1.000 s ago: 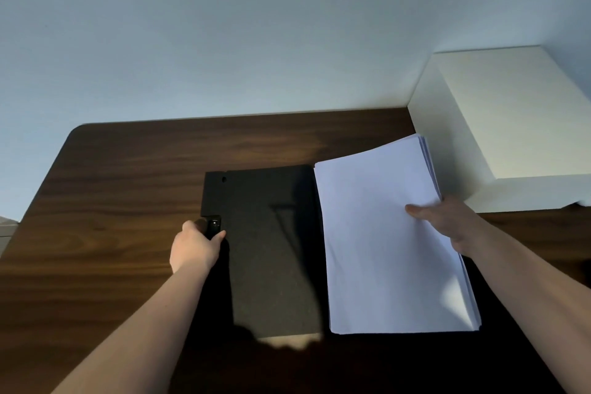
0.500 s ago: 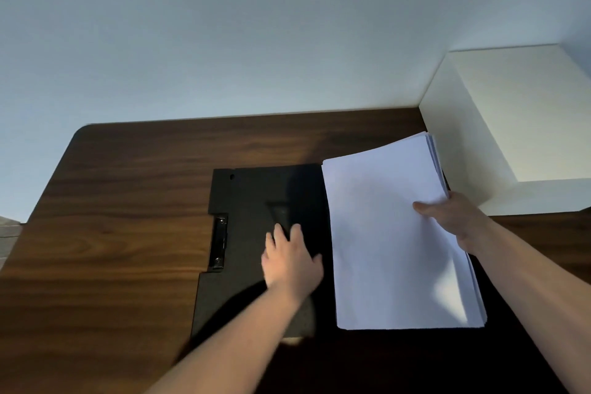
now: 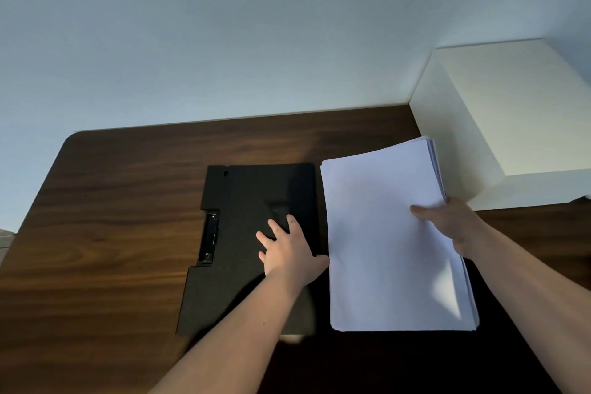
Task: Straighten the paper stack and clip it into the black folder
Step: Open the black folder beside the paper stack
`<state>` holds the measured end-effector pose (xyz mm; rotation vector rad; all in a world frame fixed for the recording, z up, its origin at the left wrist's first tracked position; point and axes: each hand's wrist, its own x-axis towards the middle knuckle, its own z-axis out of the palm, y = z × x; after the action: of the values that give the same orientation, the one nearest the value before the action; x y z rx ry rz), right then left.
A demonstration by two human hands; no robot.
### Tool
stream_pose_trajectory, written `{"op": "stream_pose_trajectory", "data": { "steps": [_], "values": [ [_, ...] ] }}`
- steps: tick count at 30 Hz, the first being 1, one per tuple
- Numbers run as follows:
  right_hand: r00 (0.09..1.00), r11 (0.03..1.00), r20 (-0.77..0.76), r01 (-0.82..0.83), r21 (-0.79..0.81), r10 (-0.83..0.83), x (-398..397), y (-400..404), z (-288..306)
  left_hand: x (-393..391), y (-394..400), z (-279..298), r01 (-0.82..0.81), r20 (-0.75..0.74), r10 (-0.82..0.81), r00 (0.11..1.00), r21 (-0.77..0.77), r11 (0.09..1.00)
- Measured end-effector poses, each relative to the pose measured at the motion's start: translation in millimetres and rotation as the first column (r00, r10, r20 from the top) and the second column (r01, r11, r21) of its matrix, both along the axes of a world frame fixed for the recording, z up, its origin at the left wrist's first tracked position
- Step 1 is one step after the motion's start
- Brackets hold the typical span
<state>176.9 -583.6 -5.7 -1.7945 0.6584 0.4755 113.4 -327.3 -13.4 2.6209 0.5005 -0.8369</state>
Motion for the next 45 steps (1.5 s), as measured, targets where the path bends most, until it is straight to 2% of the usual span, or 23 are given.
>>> {"op": "stream_pose_trajectory", "data": {
  "steps": [5, 9, 11, 17, 23, 27, 31, 34, 36, 38, 40, 42, 45],
  "values": [
    [1.0, 0.999, 0.01, 0.002, 0.04, -0.003, -0.1, -1.3, 4.1, 5.9, -3.4, 14.8, 0.095, -0.032, -0.095, 0.995, 0.001, 0.995],
    [1.0, 0.997, 0.003, -0.015, 0.073, 0.014, 3.3, -1.4, 21.0, 21.4, 21.0, 53.9, 0.155, 0.17, -0.154, 0.973, 0.009, 0.988],
    [0.999, 0.995, 0.004, -0.036, 0.088, 0.036, 7.1, 1.5, 33.4, 31.7, 38.9, 84.0, 0.146, 0.22, -0.139, 0.965, -0.013, 0.989],
    [0.992, 0.987, 0.046, -0.119, 0.106, 0.115, 25.9, 32.8, 63.7, 38.6, 105.1, 158.4, -0.059, 0.349, 0.129, 0.928, -0.205, 0.977],
    [0.98, 0.976, 0.007, -0.199, 0.088, 0.2, 42.4, 88.0, 54.9, 26.4, 189.9, 164.1, -0.308, 0.412, 0.405, 0.816, -0.282, 0.909],
    [0.973, 0.97, -0.017, -0.226, 0.092, 0.228, 45.4, 127.1, 37.6, 1.7, 266.5, 149.1, -0.449, 0.509, 0.439, 0.74, -0.112, 0.886],
    [0.969, 0.969, -0.038, -0.242, 0.055, 0.244, 44.4, 158.7, 14.9, -26.3, 299.3, 114.2, -0.482, 0.384, 0.391, 0.836, 0.178, 0.858],
    [0.969, 0.971, -0.056, -0.239, 0.026, 0.24, 44.8, 169.5, 1.9, -24.4, 298.0, 84.1, -0.492, 0.292, 0.413, 0.862, 0.29, 0.821],
    [0.969, 0.971, -0.06, -0.239, 0.013, 0.239, 47.3, 171.1, -3.4, -15.0, 285.9, 66.9, -0.442, 0.281, 0.358, 0.891, 0.345, 0.828],
    [0.97, 0.972, -0.066, -0.234, 0.003, 0.234, 51.2, 171.7, -6.2, -2.1, 266.1, 52.3, -0.377, 0.314, 0.292, 0.903, 0.258, 0.89],
    [0.97, 0.972, -0.069, -0.235, 0.001, 0.235, 55.1, 173.1, -5.7, 11.7, 242.3, 40.9, -0.349, 0.336, 0.308, 0.89, 0.07, 0.934],
    [0.969, 0.971, -0.071, -0.239, 0.004, 0.238, 60.9, 176.1, -5.7, 26.6, 219.7, 30.6, -0.348, 0.307, 0.352, 0.884, -0.069, 0.935],
    [0.97, 0.972, -0.058, -0.236, 0.003, 0.236, 68.9, 181.1, -6.3, 43.4, 189.0, 11.6, -0.331, 0.241, 0.354, 0.904, -0.13, 0.935]
  ]
}}
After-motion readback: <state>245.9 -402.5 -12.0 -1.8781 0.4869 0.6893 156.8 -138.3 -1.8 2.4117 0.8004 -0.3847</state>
